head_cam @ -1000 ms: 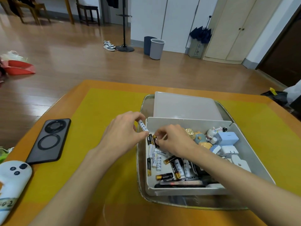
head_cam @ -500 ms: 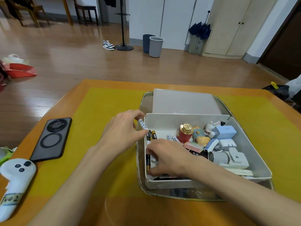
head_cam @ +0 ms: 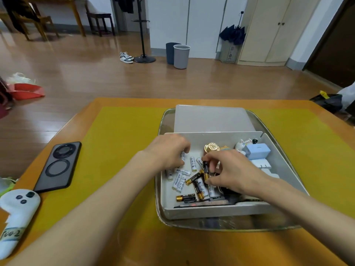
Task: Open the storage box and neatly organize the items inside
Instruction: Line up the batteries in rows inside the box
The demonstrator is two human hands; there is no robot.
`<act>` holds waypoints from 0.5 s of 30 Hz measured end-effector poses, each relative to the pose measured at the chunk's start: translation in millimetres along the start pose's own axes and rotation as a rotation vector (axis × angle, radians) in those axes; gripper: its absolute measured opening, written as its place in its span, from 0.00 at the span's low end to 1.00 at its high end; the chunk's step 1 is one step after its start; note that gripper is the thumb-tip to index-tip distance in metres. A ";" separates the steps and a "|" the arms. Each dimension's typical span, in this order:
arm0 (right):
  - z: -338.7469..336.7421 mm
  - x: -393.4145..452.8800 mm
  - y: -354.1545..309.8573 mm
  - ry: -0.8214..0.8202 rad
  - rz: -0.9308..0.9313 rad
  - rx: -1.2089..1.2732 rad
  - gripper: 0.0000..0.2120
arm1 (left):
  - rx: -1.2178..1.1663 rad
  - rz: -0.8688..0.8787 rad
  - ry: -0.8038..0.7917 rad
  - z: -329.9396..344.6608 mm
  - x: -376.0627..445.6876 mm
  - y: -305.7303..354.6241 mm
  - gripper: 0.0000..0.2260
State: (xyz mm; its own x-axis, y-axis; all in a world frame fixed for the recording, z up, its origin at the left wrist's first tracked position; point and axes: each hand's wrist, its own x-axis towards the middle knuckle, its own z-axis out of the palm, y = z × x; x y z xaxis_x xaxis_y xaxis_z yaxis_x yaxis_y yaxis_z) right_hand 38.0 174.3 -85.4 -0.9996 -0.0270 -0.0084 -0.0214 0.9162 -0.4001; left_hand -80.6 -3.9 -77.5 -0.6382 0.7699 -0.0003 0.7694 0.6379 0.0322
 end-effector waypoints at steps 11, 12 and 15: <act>-9.1 -4.0 10.6 0.019 0.006 0.077 0.22 | 0.184 -0.007 -0.082 20.4 14.4 0.9 0.18; -9.8 -3.4 11.0 0.015 0.006 0.077 0.21 | 0.193 -0.009 -0.091 20.5 14.9 1.2 0.17; -12.5 -1.1 11.4 0.003 0.014 0.075 0.17 | 0.209 -0.012 -0.101 20.2 15.6 1.2 0.17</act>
State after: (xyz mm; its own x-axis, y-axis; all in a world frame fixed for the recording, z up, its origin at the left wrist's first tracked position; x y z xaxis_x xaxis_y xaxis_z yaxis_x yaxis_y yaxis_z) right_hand 38.7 189.7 -78.5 -0.9998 -0.0131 -0.0115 -0.0062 0.8840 -0.4675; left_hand -89.1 9.3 -97.7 -0.6497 0.7536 -0.0994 0.7569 0.6293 -0.1763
